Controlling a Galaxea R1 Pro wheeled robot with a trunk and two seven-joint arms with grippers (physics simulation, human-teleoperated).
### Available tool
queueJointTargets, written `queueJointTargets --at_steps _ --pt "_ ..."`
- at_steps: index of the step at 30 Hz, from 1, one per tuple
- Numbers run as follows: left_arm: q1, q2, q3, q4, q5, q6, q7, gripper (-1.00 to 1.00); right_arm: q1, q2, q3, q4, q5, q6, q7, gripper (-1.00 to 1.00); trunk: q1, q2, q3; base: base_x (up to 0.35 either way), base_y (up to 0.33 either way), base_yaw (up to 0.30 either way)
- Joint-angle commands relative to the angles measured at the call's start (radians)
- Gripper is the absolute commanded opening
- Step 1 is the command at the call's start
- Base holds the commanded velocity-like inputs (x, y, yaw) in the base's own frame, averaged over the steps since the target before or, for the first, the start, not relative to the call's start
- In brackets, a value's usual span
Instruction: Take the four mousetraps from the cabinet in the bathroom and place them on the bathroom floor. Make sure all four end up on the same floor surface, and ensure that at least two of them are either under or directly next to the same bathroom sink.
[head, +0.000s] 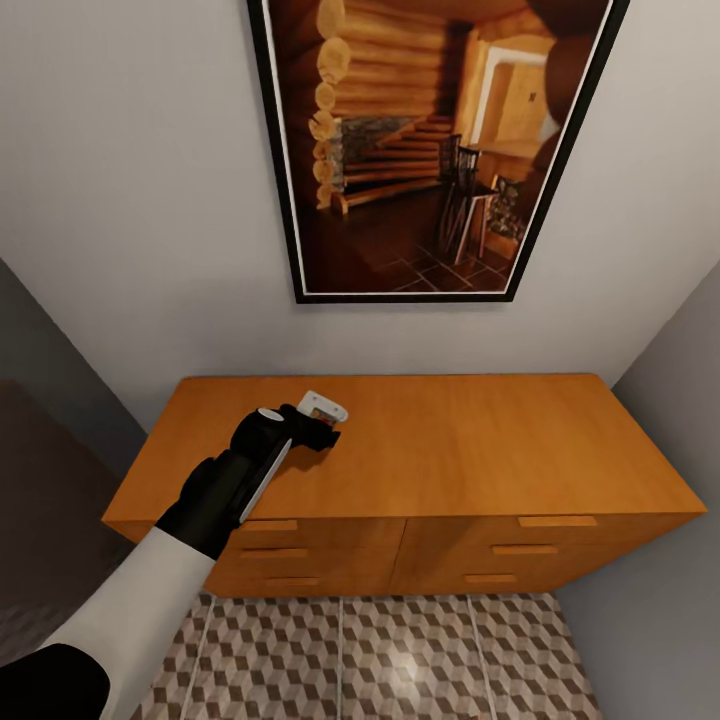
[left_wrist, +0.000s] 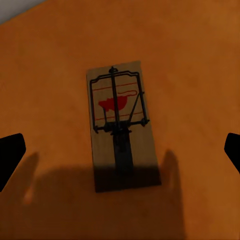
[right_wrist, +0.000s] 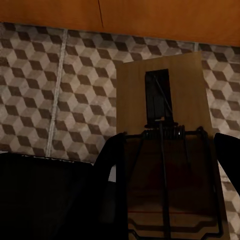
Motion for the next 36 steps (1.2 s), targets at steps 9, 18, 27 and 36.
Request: queueJointTargets --at_steps 9,18,27,36 --pt "-0.001 0.001 0.003 0.004 0.004 0.004 -0.015 1.00 -0.001 -0.001 0.008 0.001 -0.004 -0.001 -0.005 -1.00 0.001 -0.002 -0.002 0.000 0.000 0.000" --pt "-0.001 0.013 0.010 0.002 0.062 0.004 -0.019 1.00 -0.001 -0.001 0.008 0.001 -0.004 0.026 -0.004 -1.00 0.001 -0.002 -0.002 0.000 0.000 0.000" --pt "-0.001 0.021 0.011 0.001 0.144 0.003 -0.019 1.00 -0.001 -0.001 0.008 0.001 -0.004 0.031 -0.004 -1.00 0.001 -0.002 -0.002 0.000 0.000 0.000" --pt "-0.001 0.027 0.023 -0.002 0.147 0.001 -0.018 1.00 -0.001 -0.001 0.008 0.001 -0.004 0.031 -0.004 -1.00 0.001 -0.002 -0.002 0.000 0.000 0.000"
